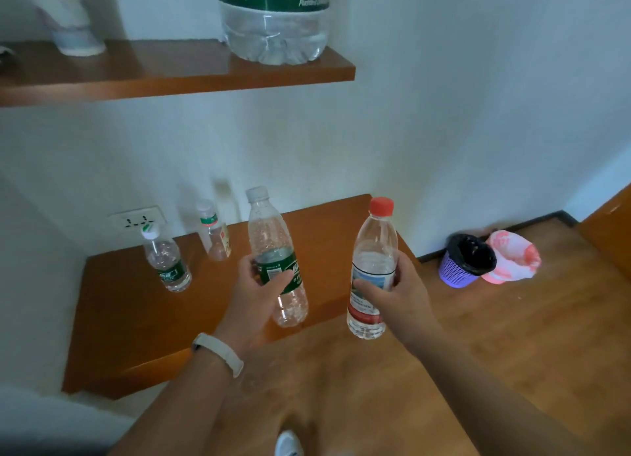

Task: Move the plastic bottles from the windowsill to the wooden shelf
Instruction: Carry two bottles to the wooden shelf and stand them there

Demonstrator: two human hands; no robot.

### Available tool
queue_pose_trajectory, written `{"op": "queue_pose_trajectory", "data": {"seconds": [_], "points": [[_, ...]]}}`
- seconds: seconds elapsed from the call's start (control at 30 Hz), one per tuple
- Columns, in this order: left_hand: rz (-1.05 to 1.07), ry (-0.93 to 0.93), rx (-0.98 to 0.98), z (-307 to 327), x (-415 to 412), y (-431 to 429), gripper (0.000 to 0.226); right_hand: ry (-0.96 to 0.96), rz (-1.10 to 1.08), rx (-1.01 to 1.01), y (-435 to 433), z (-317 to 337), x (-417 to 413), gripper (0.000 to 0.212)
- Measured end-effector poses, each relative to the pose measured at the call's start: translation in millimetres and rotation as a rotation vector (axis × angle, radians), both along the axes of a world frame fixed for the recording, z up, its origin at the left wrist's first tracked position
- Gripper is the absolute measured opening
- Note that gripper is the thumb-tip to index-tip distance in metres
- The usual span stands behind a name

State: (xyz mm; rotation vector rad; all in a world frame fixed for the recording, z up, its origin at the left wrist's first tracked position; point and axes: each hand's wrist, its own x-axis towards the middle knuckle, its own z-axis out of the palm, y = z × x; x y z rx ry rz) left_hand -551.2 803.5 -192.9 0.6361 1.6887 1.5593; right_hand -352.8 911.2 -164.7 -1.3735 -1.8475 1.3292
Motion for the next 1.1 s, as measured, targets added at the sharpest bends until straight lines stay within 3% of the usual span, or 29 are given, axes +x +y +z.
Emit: {"op": "queue_pose_trajectory", "data": {"seconds": [0.2,0.67,1.1], "points": [[-0.017,0.042,-0.022,-7.7,-50.1,20.7,0.039,0.005,-0.004,0.0,29.2,-11.7,-49.7,0.061],[0.145,0.028,-0.188,-57.1,-96.7,21.9,0.056,-0.062,0.167,-0.04,78.6,-71.0,-125.1,0.065],[0.269,0.125,-0.359,-108.2,-114.2,49.3,0.068,-0.158,0.414,-0.008,125.6,-140.8,-170.4,0.068]]}}
